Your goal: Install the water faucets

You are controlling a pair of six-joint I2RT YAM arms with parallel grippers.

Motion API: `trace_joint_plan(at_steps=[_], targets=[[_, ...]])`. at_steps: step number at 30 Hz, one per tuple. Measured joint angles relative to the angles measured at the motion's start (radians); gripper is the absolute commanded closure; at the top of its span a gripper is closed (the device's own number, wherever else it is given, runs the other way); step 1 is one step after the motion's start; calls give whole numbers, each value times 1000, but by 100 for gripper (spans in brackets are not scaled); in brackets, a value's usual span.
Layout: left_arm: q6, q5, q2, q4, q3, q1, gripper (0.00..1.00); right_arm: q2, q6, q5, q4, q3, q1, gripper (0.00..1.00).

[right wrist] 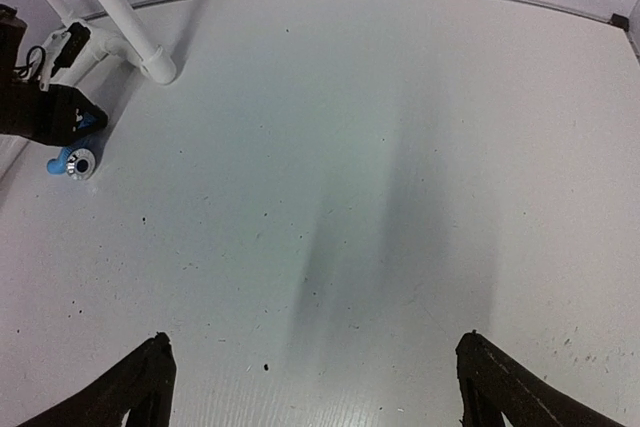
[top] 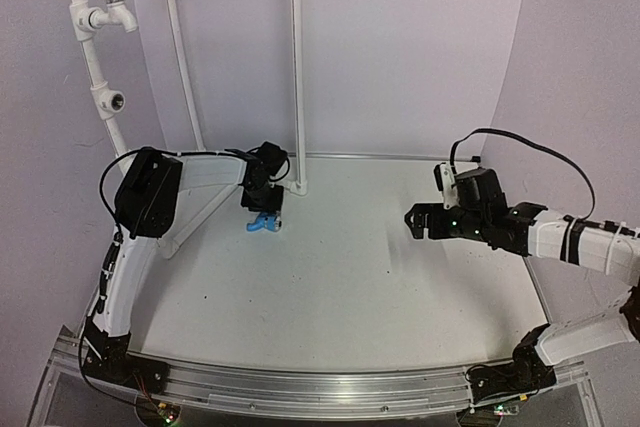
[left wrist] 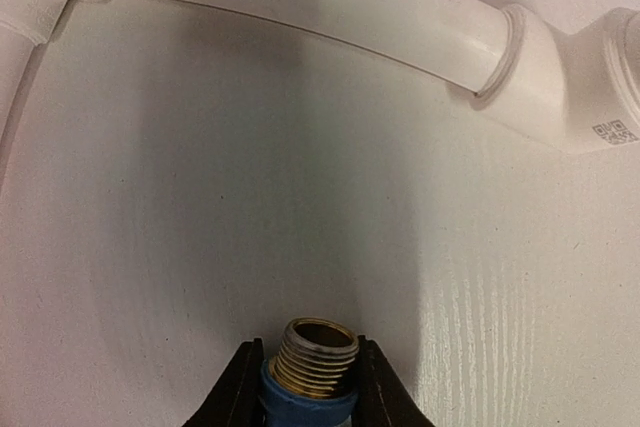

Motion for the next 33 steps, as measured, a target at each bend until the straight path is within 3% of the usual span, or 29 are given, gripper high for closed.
trace_joint_plan(at_steps=[4,8,13,21,26,33], targets=[[-4,6,-2,0,0,0,99,44,12,-54,0,1,0,2],[-21,50,-45,-1,-42,-2,100,105,14,-105,-4,22,10,2],[-112,201,-245,95,-229,-11,100,185,13,-149,3,82,73,2],[-455,516,-605,567,-586,-21,100,240,-12,-146,124,127,281,5],[-692,625,-647,821,-736,-21,100,238,-52,-136,342,91,433,8],[-967,685,-650,1044,-854,-21,100,284,-68,-78,554,93,467,16]])
